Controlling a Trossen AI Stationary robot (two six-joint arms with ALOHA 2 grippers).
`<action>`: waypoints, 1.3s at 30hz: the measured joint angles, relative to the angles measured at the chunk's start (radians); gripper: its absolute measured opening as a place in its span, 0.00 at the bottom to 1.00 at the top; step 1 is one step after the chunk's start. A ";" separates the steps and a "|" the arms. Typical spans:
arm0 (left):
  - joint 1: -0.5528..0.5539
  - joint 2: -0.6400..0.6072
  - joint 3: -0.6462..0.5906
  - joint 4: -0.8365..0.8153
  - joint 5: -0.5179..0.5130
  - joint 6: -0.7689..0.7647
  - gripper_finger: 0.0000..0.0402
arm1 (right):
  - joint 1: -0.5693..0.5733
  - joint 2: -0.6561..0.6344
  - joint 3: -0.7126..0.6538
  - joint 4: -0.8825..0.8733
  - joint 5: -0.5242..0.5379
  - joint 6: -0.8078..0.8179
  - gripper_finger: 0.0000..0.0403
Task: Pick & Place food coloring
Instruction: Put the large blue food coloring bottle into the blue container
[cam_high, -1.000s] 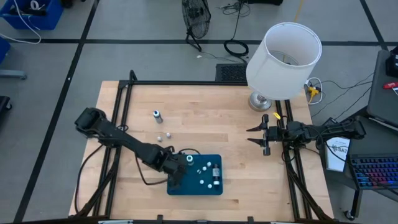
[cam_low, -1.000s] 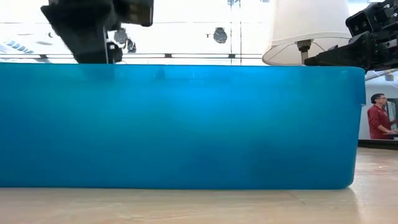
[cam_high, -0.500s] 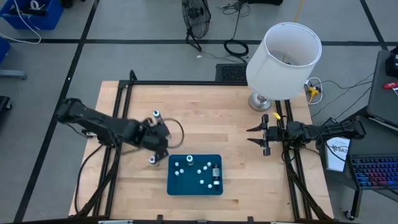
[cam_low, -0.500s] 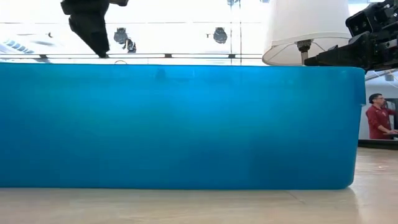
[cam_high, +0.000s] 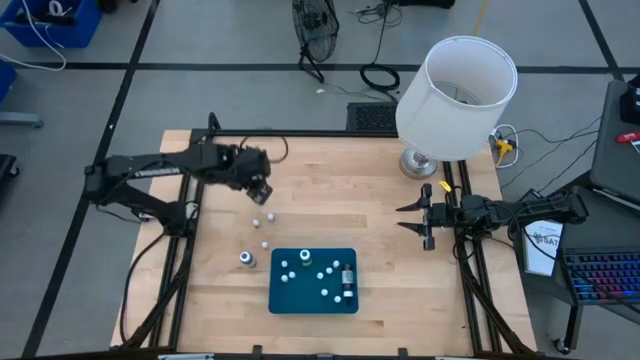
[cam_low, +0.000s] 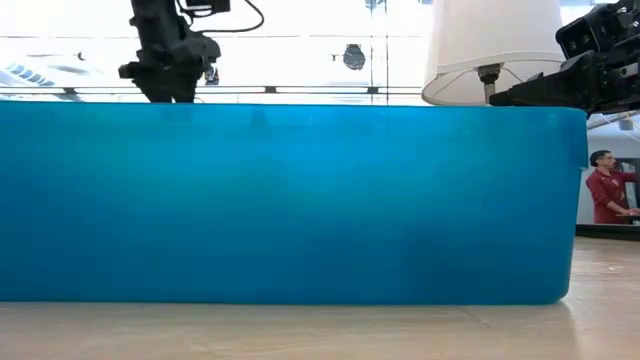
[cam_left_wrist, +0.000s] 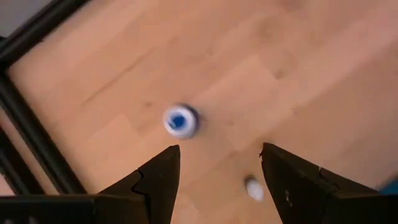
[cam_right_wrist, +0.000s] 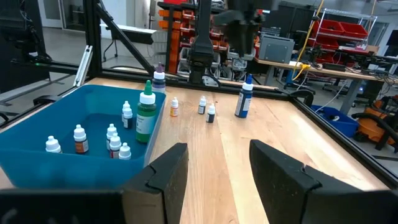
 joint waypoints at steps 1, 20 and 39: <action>0.031 0.000 0.000 0.001 0.001 0.011 0.57 | 0.000 0.000 0.000 0.000 0.000 0.000 0.40; 0.318 -0.001 -0.135 0.150 0.225 0.153 0.57 | 0.000 0.000 0.000 0.000 0.000 0.000 0.40; 0.321 -0.001 -0.363 0.402 0.297 0.164 0.57 | 0.000 0.000 0.000 0.000 0.000 0.000 0.40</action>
